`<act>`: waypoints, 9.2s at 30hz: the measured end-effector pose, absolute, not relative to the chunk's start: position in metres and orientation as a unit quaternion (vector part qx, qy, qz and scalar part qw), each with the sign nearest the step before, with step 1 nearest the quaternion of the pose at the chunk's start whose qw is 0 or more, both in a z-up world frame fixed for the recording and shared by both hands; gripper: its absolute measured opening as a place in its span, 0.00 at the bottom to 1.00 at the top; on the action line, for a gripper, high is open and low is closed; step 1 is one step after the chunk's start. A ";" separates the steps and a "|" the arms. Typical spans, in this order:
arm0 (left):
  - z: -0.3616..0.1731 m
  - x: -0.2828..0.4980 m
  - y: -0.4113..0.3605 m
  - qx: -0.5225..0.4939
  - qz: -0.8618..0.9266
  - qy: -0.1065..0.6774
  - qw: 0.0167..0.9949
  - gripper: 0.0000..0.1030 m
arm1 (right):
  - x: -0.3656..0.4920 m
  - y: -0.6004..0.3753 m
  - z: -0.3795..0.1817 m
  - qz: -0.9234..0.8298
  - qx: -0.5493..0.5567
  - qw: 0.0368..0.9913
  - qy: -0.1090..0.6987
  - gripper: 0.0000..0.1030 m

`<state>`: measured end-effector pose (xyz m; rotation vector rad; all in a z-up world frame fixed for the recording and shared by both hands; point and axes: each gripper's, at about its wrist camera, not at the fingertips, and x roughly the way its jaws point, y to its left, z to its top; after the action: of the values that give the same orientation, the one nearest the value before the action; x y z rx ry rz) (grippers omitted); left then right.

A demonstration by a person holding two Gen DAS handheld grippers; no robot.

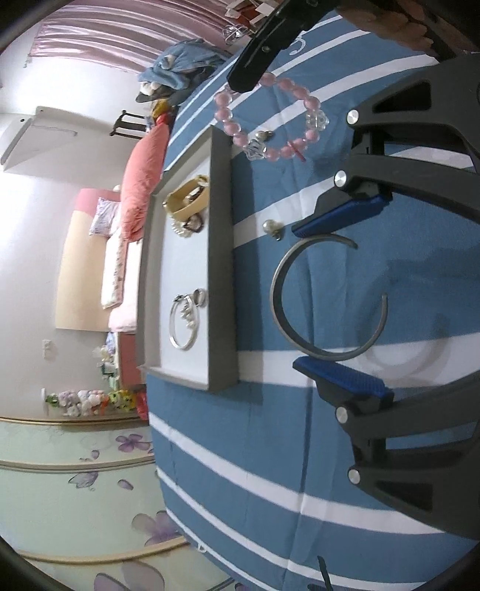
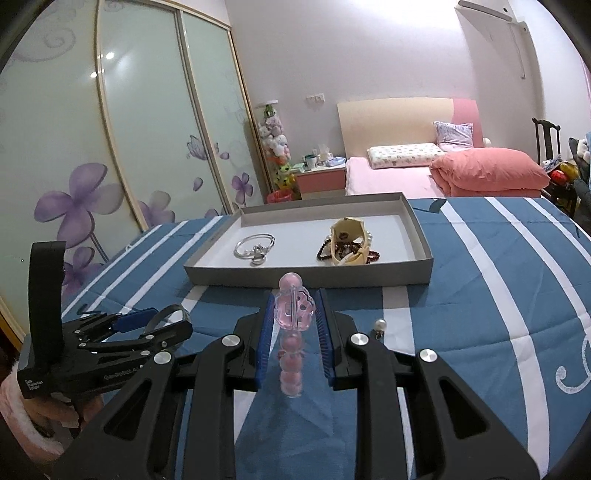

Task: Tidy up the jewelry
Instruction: 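Grasp the open gray bangle with the left tool while the right tool lifts the pink bracelet, then carry the pink bracelet and gray bangle over the gray tray, then open both tools to drop the bracelet and bangle into the tray, then grasp a pearl stud earring with the right tool while the left tool grasps another pearl stud, then carry both pearl studs over the gray tray, then open both tools to release the pearl studs into the tray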

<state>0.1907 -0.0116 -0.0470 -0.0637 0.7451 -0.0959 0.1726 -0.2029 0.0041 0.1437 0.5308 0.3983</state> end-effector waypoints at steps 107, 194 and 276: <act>-0.019 0.349 -0.029 -0.018 -0.024 0.233 0.972 0.64 | 0.324 -0.194 0.020 0.161 0.112 0.952 0.236 0.37; -0.078 0.266 -0.083 0.066 -0.120 0.428 0.893 0.28 | 0.241 -0.234 -0.054 0.102 0.070 0.896 0.427 0.14; -0.019 0.331 -0.024 -0.017 -0.027 0.270 0.962 0.15 | 0.320 -0.175 0.015 0.144 0.054 0.961 0.231 0.14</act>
<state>0.3309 -0.0236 -0.0190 -0.0344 0.5462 -0.0551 0.3197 -0.1746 0.0153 0.1087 0.4677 0.2912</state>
